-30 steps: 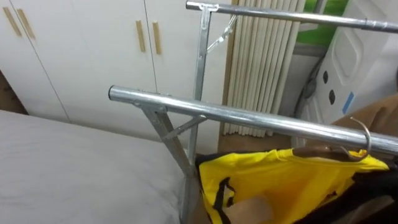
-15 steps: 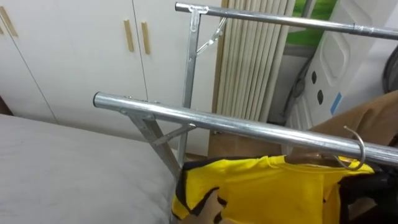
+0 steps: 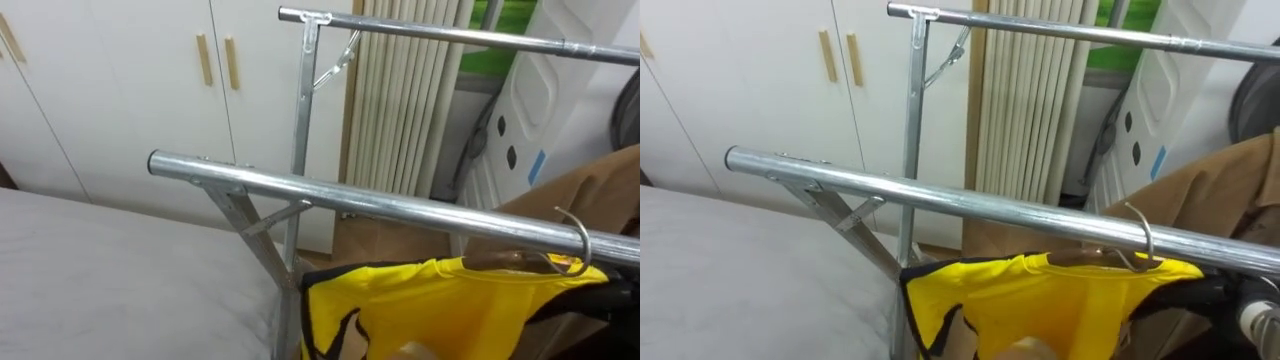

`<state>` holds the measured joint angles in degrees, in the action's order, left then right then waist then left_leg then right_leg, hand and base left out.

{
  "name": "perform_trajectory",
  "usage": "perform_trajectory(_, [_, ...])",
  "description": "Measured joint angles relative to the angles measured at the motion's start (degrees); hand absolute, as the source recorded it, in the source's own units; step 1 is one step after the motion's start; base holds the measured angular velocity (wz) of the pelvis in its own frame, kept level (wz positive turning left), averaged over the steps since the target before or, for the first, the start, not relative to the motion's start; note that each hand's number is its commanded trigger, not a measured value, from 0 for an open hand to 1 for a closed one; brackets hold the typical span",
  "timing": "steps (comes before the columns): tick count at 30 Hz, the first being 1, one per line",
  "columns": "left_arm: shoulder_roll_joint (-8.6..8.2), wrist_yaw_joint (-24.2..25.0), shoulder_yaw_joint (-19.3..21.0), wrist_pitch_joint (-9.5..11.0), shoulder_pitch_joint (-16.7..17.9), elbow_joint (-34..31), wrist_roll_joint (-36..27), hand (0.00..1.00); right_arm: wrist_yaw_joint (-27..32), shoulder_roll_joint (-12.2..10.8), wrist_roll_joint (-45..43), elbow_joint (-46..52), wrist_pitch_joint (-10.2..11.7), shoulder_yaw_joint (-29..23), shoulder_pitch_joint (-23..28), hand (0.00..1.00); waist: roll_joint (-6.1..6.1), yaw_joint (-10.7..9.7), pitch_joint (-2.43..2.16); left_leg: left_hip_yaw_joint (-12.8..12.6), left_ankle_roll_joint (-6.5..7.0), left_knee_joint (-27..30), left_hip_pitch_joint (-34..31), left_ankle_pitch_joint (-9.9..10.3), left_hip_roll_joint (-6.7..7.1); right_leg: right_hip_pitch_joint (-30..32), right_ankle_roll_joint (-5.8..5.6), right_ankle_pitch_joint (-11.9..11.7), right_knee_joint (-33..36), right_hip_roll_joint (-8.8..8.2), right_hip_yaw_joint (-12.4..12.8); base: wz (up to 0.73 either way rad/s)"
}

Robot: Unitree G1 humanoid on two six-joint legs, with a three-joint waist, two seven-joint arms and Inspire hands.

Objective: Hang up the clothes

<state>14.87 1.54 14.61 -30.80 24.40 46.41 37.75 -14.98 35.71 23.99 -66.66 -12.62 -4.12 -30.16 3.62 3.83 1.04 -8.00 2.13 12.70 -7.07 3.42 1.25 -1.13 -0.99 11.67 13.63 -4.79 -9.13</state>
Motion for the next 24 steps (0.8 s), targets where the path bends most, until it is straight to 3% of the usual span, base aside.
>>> perform_trajectory(16, [-0.48, -1.33, 1.72, 0.0, -0.18, 0.37, 0.02, 0.0, 3.13, 0.01, -0.06, 3.45, 0.08, -0.01, -0.01, 0.0, 0.17, -0.03, 0.01, -0.92, -0.51, -0.48, 0.75, 0.13, -0.57, 0.0, 0.46, 0.04, 0.02, 0.51, 1.13, -0.03])
perform_trajectory(24, [-1.0, -3.21, 3.33, 0.03, -0.26, 0.37, -0.02, 0.0, 8.14, 0.01, -8.82, 17.28, 0.78, -0.06, 0.47, 0.0, 0.57, -0.83, -0.05, -1.19, -0.75, -1.28, 1.24, 0.0, -0.62, -0.01, 0.61, 0.11, 0.02, 0.69, 1.7, 0.0])
